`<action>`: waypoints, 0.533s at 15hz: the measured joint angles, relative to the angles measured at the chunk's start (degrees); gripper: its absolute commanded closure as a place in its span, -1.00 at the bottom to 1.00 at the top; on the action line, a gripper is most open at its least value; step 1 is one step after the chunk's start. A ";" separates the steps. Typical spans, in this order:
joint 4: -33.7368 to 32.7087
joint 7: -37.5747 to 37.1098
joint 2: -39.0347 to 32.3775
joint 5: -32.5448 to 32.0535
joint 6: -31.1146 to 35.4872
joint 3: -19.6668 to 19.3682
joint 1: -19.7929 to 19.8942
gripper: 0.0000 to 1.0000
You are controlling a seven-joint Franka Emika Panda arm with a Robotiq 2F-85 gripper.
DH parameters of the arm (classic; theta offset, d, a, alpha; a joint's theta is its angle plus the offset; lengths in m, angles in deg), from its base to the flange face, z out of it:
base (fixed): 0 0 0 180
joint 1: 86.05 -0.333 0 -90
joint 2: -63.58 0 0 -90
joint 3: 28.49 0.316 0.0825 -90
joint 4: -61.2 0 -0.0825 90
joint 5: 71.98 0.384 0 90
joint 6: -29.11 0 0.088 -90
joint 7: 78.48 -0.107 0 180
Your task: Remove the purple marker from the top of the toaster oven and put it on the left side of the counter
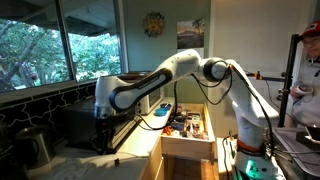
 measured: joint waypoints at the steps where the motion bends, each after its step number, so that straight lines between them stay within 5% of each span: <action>1: -1.92 0.08 -1.97 -0.62 -0.48 -0.24 -1.02 0.88; 2: -4.09 0.00 -3.88 -1.63 -1.06 -0.73 -2.29 0.88; 3: -6.42 -0.28 -5.67 -2.75 -1.85 -1.44 -3.72 0.53; 6: -11.99 -1.37 -9.17 -4.64 -3.87 -3.24 -6.96 0.53; 7: -12.78 -1.39 -9.63 -4.69 -4.16 -3.45 -7.30 0.88; 8: -13.22 -1.39 -9.81 -4.72 -4.31 -3.58 -7.36 0.88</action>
